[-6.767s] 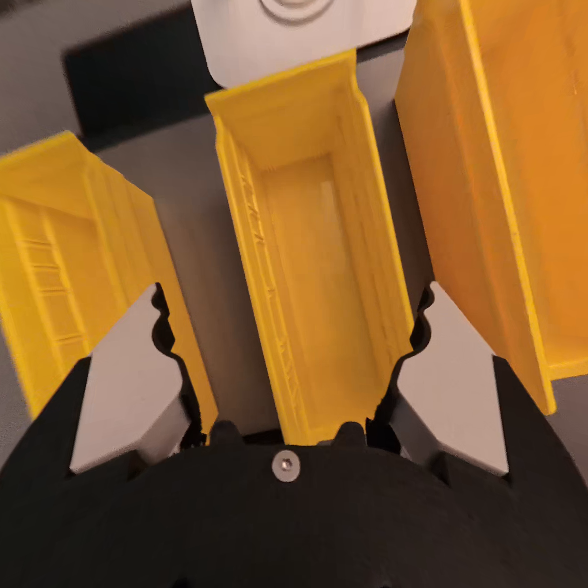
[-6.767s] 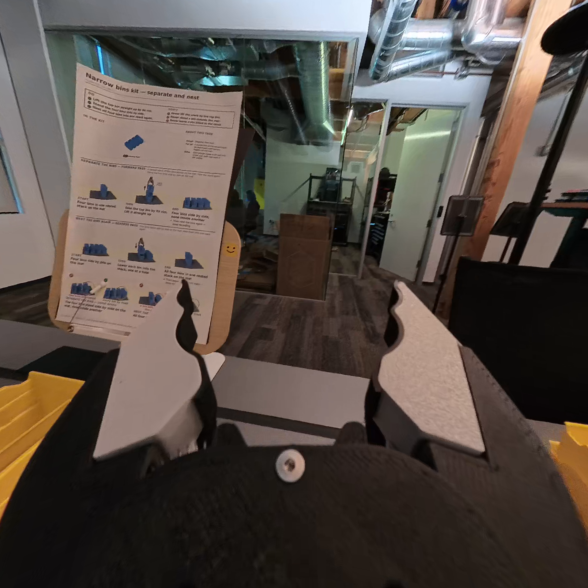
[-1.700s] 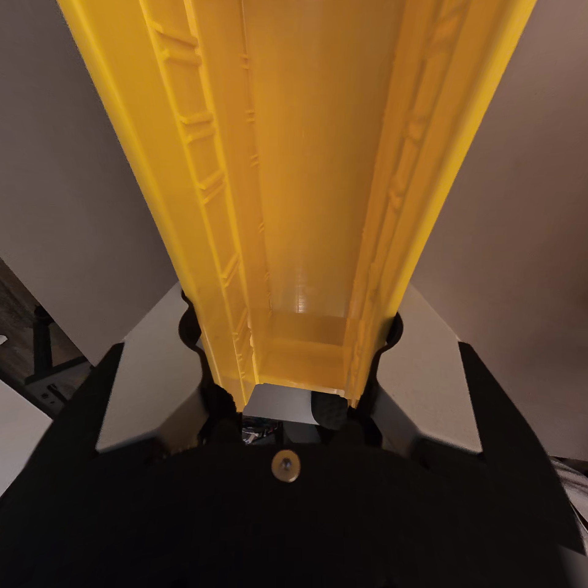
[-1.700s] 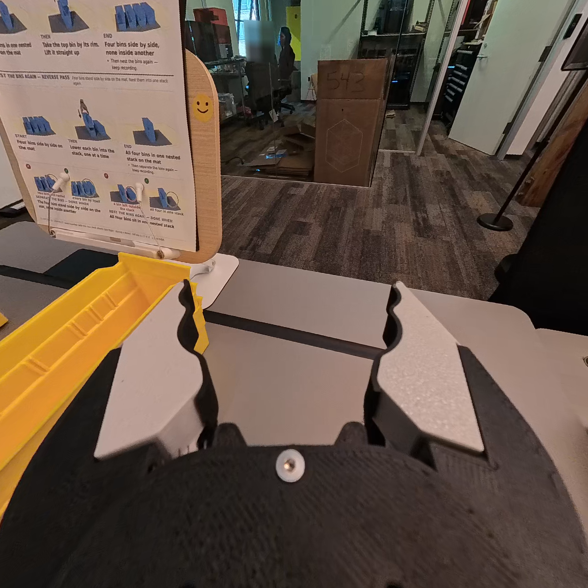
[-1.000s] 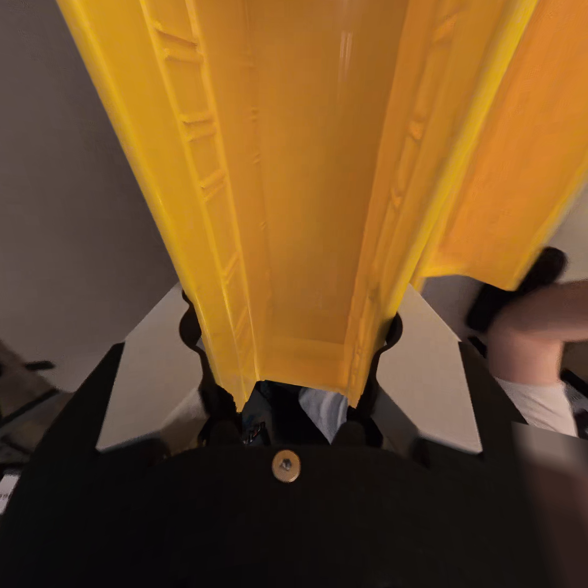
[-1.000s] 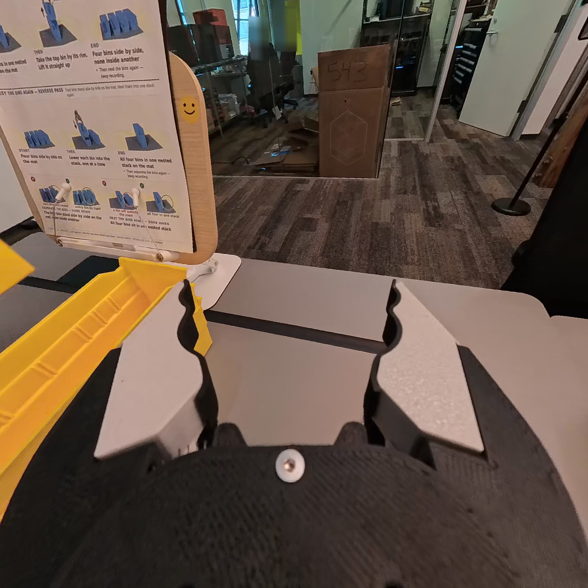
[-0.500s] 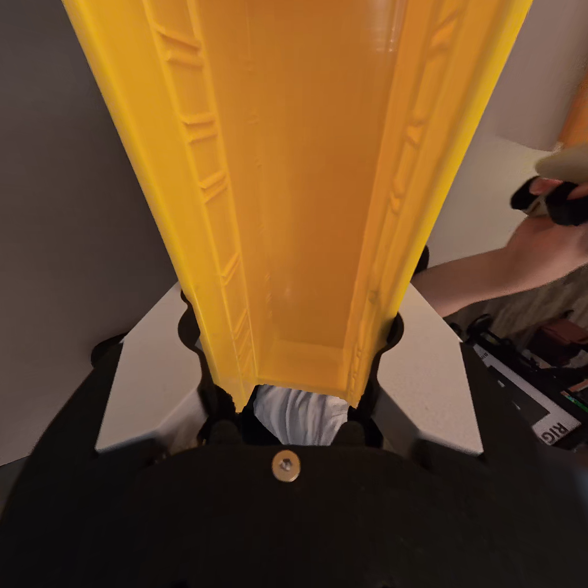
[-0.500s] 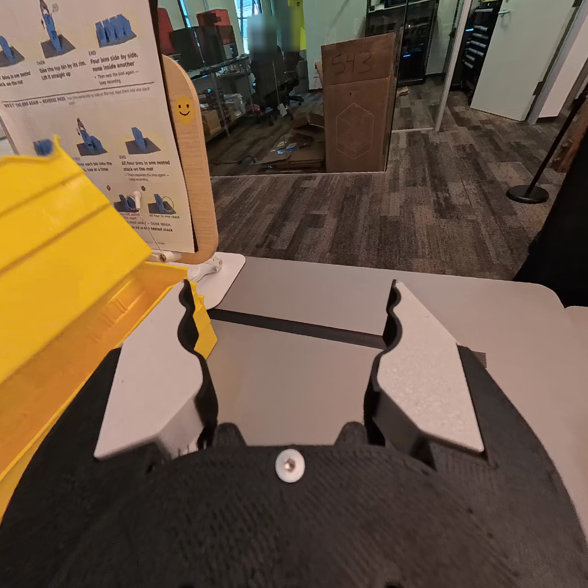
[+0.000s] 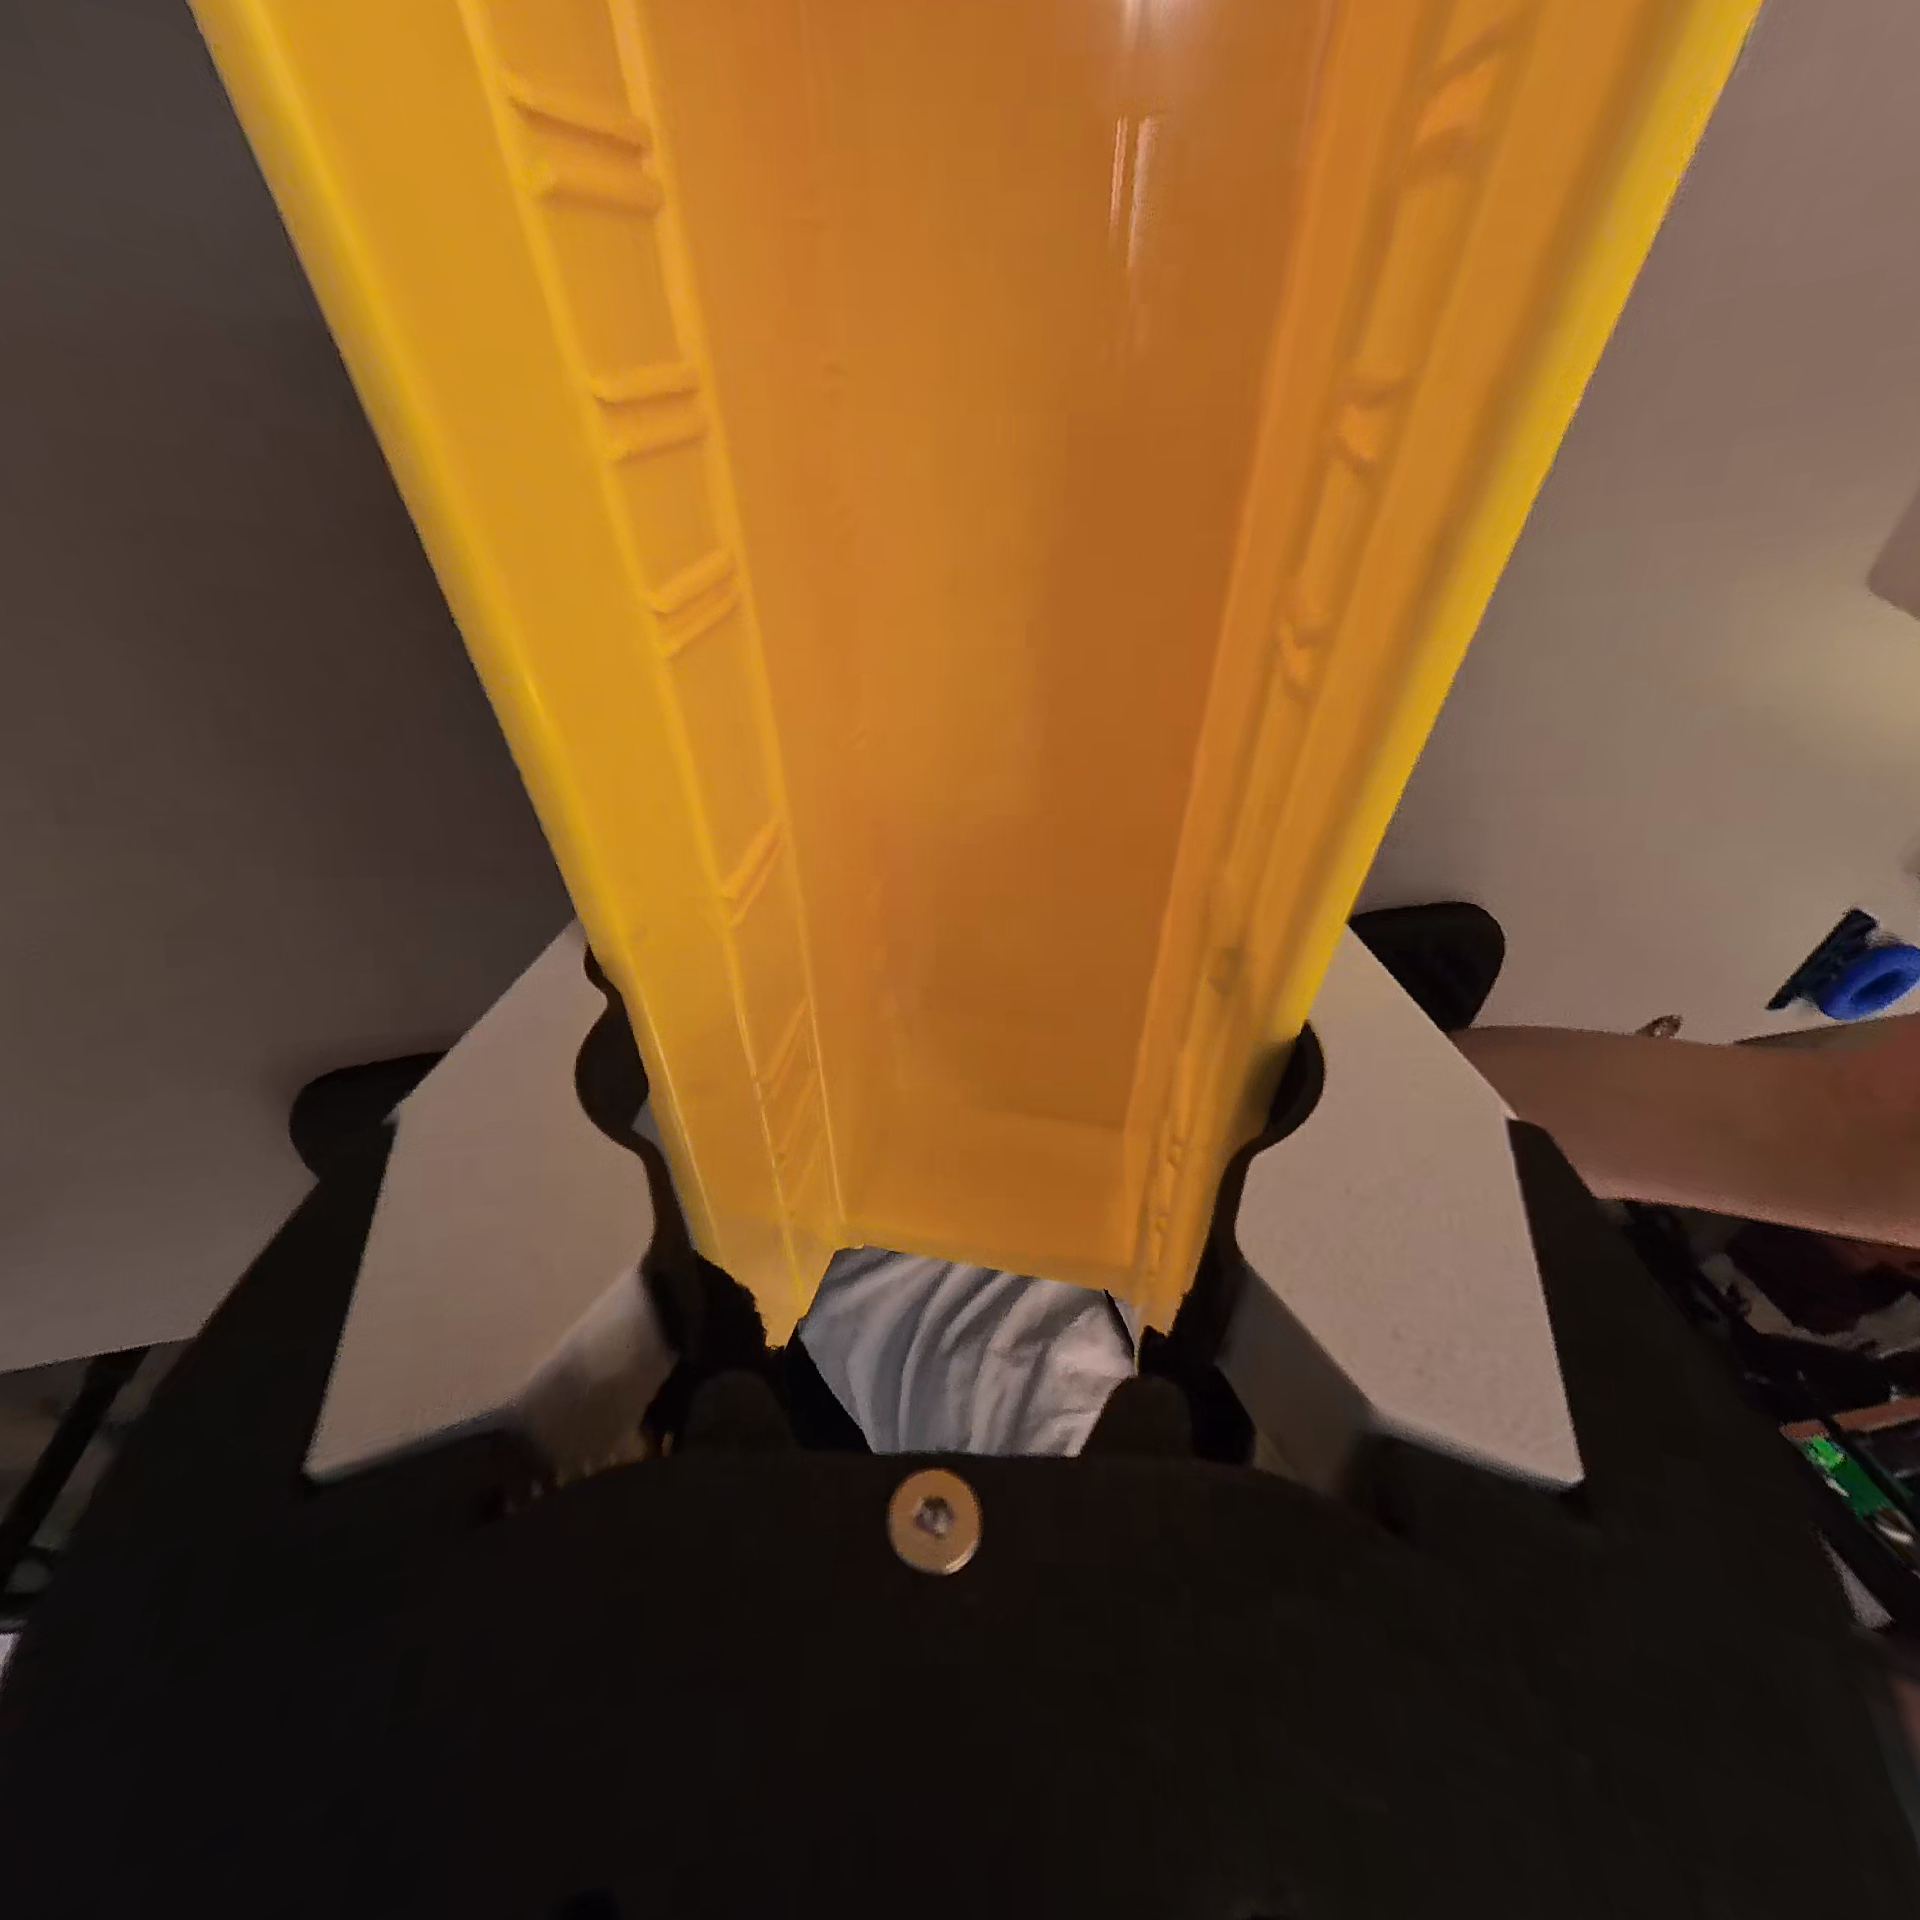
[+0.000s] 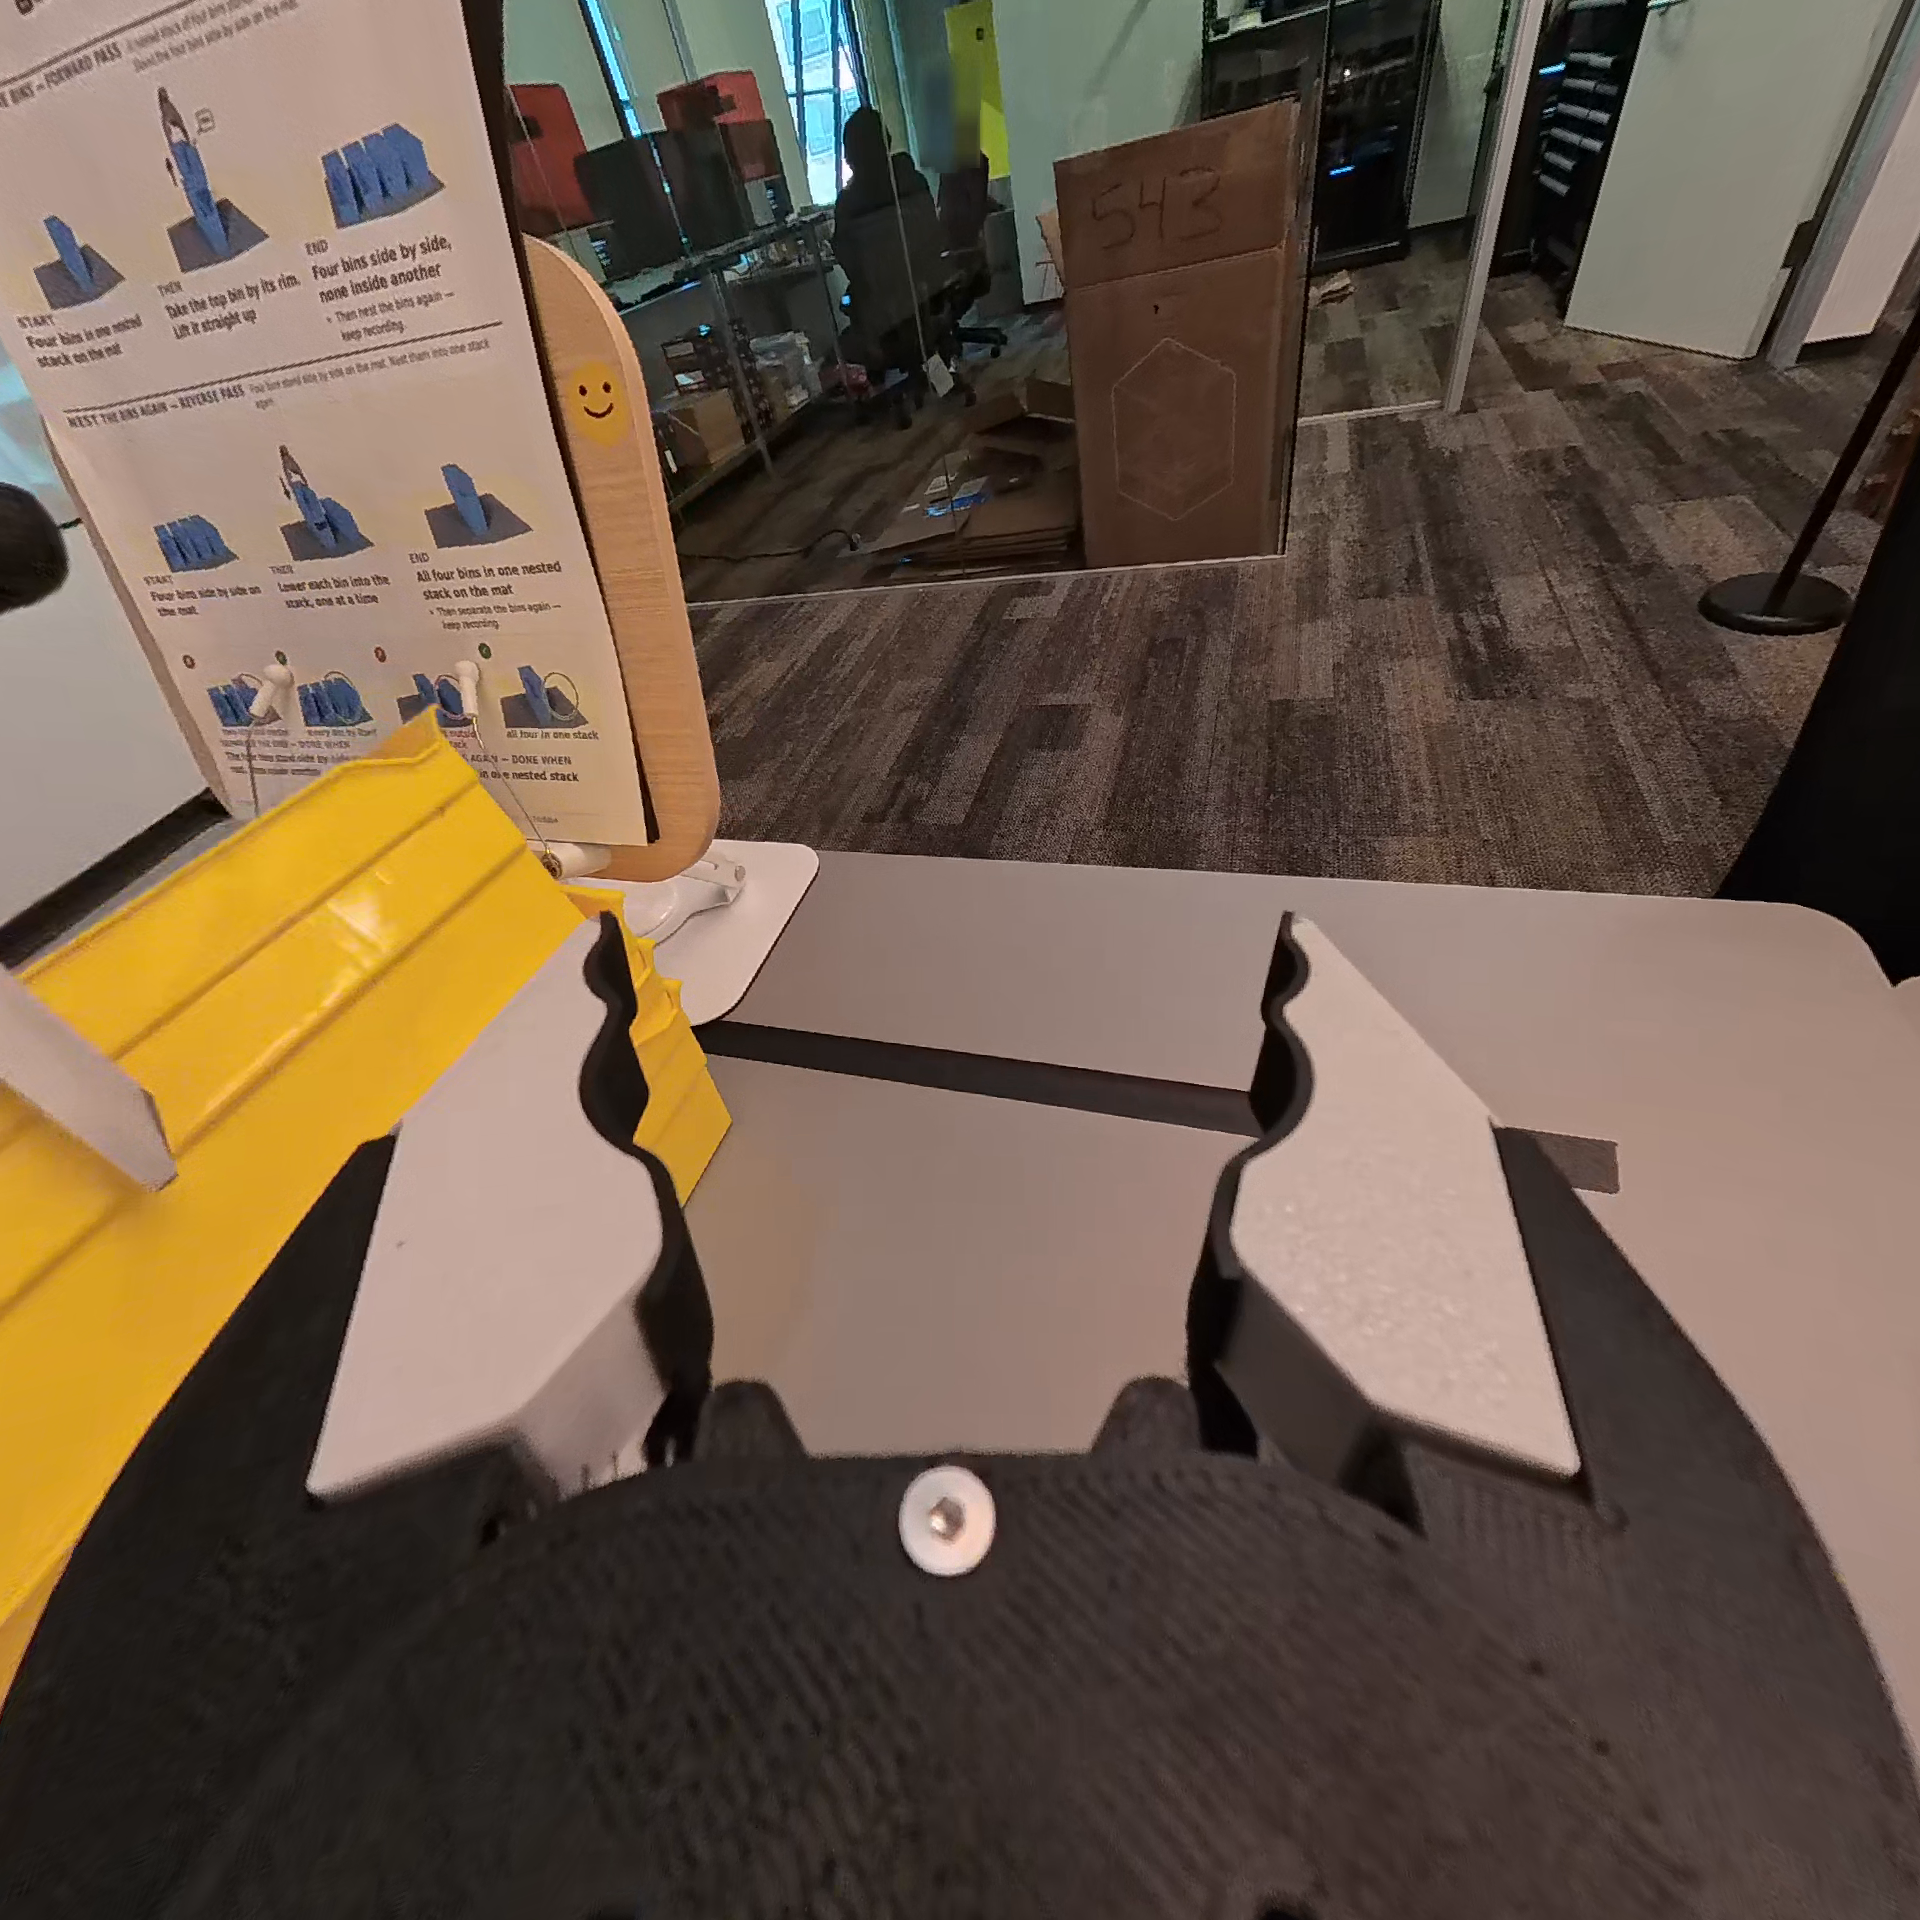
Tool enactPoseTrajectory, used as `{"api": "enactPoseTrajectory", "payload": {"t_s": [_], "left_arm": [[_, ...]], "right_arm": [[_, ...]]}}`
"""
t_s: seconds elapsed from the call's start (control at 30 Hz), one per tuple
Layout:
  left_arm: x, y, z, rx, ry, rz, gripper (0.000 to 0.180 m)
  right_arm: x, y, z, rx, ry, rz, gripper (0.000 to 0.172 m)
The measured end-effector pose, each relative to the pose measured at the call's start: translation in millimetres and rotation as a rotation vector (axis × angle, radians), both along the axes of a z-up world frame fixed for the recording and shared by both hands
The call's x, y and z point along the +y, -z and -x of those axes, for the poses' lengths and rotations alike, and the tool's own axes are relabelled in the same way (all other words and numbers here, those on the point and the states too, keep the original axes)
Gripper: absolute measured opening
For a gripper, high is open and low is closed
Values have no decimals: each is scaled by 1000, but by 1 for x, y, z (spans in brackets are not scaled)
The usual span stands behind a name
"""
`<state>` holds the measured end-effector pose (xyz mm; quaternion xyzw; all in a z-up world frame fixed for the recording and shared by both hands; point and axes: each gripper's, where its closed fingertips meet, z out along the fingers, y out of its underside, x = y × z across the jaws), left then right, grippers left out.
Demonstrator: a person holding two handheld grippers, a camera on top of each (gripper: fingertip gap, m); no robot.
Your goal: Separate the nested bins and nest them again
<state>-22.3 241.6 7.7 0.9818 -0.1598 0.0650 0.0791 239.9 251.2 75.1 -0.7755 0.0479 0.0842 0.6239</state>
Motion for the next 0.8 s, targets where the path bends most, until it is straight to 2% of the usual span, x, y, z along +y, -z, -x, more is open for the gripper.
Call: {"api": "enactPoseTrajectory", "payload": {"t_s": [0.37, 0.67, 0.8], "left_arm": [[3, 18, -7, 254, 22, -111, 125], [-1, 34, -7, 302, 21, -103, 129], [-1, 43, -8, 320, 24, -113, 136]], "right_arm": [[4, 6, 7, -20, -11, 24, 120], [5, 9, 11, -27, -17, 32, 120], [6, 13, 13, -37, -20, 45, 120]]}}
